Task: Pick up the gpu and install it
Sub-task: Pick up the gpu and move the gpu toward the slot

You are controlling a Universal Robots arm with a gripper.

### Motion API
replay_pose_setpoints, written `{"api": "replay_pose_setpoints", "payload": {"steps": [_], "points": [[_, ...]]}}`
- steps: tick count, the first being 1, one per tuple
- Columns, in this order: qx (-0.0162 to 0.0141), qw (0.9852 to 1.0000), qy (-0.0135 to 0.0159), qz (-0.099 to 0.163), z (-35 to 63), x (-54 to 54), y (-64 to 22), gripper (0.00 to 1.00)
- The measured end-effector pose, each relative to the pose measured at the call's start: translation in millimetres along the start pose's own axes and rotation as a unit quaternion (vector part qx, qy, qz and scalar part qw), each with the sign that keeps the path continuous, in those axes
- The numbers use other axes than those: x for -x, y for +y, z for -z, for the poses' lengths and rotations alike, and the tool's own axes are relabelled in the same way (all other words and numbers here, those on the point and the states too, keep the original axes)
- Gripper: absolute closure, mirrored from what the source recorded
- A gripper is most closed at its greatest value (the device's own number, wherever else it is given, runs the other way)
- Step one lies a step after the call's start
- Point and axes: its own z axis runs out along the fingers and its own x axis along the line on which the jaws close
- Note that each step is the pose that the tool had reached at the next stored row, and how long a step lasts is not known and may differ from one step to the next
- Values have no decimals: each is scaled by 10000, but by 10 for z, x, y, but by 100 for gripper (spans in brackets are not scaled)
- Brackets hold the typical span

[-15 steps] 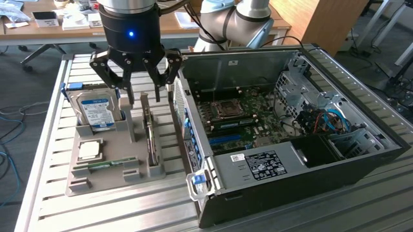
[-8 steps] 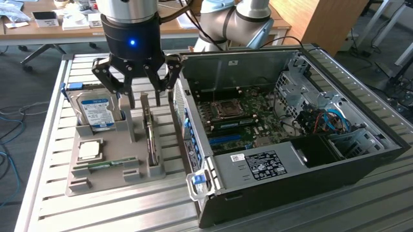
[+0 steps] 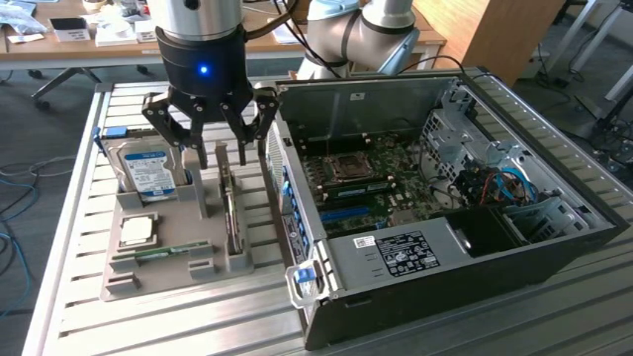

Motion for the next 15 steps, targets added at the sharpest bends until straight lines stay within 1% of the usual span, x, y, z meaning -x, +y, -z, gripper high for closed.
{"api": "replay_pose_setpoints", "payload": {"steps": [6,15], "points": [[2,10000,-1,0,-7,0,0,47],[0,10000,0,0,-82,-2,-4,47]]}}
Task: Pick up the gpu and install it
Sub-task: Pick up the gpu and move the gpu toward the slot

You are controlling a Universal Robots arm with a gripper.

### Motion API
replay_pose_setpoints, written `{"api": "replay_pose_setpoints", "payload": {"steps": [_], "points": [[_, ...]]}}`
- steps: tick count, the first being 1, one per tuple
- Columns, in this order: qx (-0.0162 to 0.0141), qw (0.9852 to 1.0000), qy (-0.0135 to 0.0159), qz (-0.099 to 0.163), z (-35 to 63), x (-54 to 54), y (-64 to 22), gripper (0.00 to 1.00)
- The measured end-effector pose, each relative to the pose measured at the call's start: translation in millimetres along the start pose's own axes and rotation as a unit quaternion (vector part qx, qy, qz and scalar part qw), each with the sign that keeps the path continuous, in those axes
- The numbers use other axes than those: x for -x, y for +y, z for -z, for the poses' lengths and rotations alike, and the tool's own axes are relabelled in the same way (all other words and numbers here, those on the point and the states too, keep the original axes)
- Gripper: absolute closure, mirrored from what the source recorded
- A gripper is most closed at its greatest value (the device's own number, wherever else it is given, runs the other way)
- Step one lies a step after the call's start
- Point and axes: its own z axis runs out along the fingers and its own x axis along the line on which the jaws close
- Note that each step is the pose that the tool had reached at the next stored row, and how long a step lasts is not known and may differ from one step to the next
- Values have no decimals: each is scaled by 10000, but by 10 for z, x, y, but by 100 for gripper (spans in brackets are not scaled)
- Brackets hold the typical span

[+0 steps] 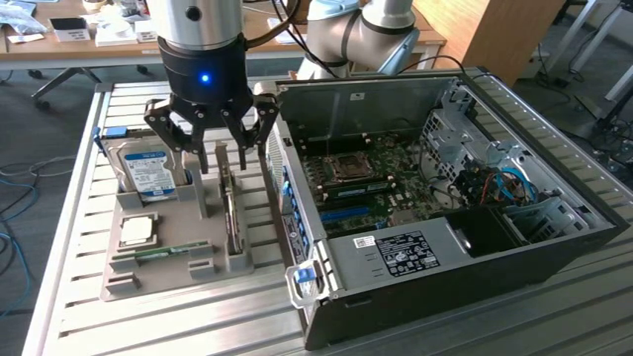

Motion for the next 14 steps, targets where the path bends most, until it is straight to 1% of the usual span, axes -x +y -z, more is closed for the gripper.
{"api": "replay_pose_setpoints", "payload": {"steps": [7,14], "points": [[1,10000,-1,0,-4,0,0,47],[0,10000,0,0,-54,-1,-2,47]]}}
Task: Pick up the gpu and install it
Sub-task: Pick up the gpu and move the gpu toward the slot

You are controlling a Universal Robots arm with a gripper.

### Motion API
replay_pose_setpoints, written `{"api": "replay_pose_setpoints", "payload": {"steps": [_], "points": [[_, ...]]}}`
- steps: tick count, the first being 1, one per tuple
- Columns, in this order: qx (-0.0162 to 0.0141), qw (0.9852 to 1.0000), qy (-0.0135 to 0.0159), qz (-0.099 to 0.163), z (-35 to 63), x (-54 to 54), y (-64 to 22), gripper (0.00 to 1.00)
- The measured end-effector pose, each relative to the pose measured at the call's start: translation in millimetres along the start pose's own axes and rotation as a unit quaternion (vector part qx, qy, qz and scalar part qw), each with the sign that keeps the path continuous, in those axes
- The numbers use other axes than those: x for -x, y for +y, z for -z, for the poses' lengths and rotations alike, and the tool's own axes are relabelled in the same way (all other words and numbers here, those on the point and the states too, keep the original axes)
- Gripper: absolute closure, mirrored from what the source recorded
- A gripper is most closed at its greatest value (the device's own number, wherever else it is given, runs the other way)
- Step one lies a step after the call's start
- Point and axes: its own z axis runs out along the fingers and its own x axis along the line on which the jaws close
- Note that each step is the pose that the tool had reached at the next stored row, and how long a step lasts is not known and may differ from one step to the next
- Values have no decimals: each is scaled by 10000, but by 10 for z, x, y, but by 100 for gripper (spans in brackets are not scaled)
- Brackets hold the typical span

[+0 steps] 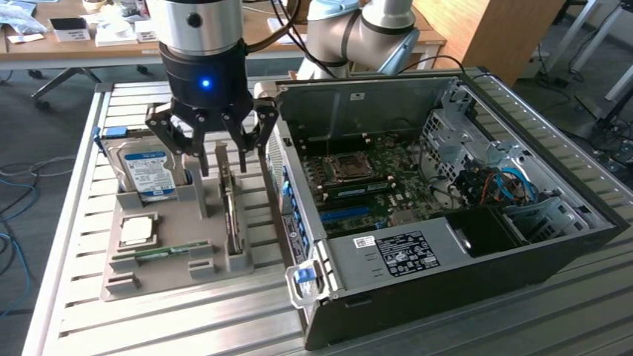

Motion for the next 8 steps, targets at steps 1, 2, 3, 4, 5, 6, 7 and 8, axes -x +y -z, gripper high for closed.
{"api": "replay_pose_setpoints", "payload": {"steps": [1,2,3,4,5,6,7,8], "points": [[0,10000,0,0,-10,0,-1,47],[0,10000,0,0,-19,0,-1,47],[0,10000,0,0,-28,-1,-1,47],[0,10000,0,0,-33,0,-1,47],[-1,10000,1,0,-32,0,-1,47],[-1,10000,1,0,-33,-1,-2,47],[-1,10000,1,0,-33,-1,-2,47],[-1,10000,0,0,-34,-1,-2,47]]}}
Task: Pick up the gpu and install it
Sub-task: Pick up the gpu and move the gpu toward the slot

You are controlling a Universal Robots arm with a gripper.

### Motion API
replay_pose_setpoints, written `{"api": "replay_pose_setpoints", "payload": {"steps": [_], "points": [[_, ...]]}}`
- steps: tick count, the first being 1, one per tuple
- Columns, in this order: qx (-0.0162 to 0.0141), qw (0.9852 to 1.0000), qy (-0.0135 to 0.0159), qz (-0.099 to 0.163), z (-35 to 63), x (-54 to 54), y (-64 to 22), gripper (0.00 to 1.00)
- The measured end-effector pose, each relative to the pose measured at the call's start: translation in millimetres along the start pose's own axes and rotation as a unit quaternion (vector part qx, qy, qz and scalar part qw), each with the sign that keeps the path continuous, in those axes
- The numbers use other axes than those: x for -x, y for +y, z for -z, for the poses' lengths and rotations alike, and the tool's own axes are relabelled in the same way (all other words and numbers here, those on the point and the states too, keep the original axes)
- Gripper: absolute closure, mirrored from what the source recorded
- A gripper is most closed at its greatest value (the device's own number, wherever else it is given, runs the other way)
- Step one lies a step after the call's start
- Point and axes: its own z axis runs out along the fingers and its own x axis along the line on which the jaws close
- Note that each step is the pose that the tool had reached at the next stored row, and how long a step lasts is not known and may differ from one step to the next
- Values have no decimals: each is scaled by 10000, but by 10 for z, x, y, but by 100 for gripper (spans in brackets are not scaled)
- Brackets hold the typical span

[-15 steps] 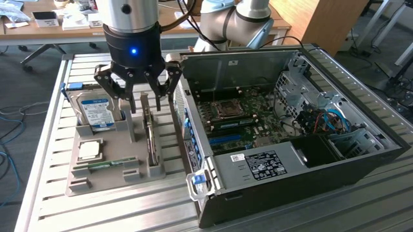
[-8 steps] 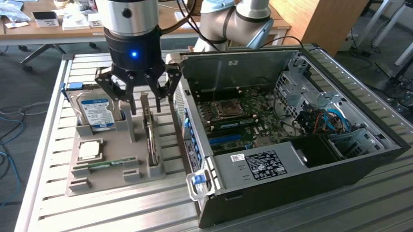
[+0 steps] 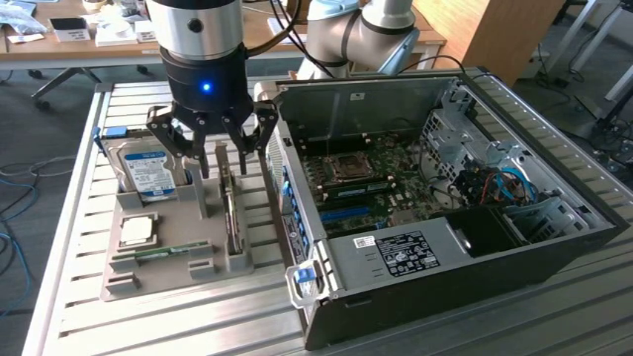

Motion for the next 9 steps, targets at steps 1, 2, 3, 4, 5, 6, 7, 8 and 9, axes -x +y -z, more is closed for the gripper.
{"api": "replay_pose_setpoints", "payload": {"steps": [1,2,3,4,5,6,7,8,9], "points": [[0,10000,0,0,0,0,0,47],[0,10000,0,0,0,0,0,47],[0,10000,0,0,-1,0,0,47],[1,10000,-1,0,-4,0,0,47],[2,10000,-2,0,-10,0,0,47],[2,10000,-2,0,-18,0,-1,47],[0,10000,0,0,-28,0,-1,47],[1,10000,0,0,-39,-1,-2,47],[1,10000,0,0,-51,-1,-2,47]]}}
